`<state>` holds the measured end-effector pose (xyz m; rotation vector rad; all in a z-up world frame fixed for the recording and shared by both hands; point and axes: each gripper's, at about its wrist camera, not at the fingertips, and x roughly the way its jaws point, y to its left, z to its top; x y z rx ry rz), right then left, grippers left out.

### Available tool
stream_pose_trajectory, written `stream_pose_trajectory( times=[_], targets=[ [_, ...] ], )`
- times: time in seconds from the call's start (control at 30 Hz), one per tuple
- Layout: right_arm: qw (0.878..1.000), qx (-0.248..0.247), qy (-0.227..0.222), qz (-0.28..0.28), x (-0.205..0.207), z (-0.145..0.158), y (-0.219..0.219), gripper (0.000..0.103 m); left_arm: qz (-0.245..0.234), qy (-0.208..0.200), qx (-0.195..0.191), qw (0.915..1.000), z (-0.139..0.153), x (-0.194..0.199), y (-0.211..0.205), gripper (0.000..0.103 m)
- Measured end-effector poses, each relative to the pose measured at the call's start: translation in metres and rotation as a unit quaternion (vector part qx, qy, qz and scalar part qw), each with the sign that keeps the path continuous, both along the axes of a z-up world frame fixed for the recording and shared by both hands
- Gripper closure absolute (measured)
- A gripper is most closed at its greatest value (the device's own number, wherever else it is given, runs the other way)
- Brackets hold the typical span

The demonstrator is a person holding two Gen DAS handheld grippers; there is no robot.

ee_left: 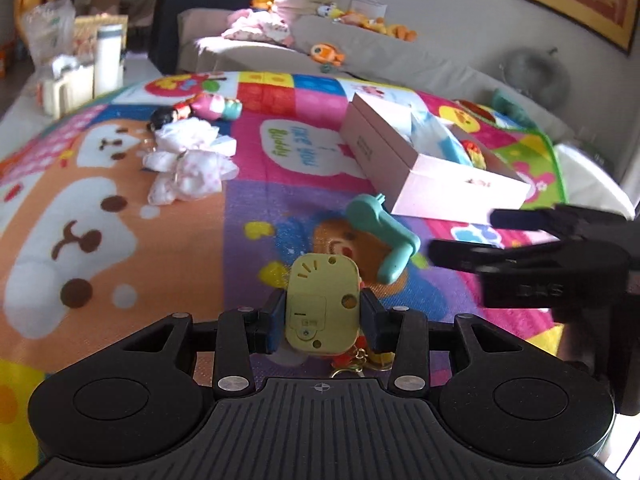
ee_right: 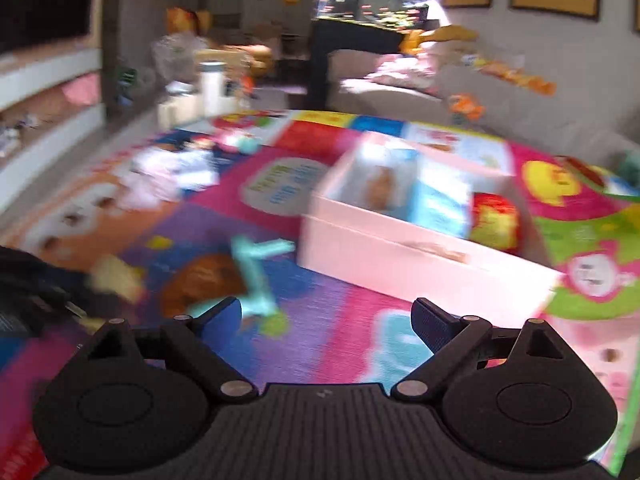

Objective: Organize objects
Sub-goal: 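Grasp the teal crank toy with the right tool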

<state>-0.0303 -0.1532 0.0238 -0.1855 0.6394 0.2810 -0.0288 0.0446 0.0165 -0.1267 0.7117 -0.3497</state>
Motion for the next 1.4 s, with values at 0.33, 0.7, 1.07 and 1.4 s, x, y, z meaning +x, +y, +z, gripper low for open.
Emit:
stream_pose_trajectory(
  times=[0.33,0.7,1.07,1.4],
  targets=[
    [0.999,-0.036,0.04,-0.003,0.024,-0.021,0.02,0.037,0.009,0.012,-0.031,0.9994,-0.007,-0.008,0.013,0.051],
    [0.999,-0.027,-0.01,0.04,0.01,-0.001,-0.008,0.029,0.007,-0.005,0.019,0.9998,-0.007,-0.014,-0.002,0.053],
    [0.988,0.011,0.086,0.131,0.03,-0.013,-0.007,0.011,0.006,-0.002,0.002,1.0,-0.008,-0.013,0.005,0.054],
    [0.995,0.035,0.055,0.074,0.024,-0.009,0.003,0.012,0.009,-0.007,0.011,0.9999,-0.007,-0.015,0.001,0.054]
  ],
)
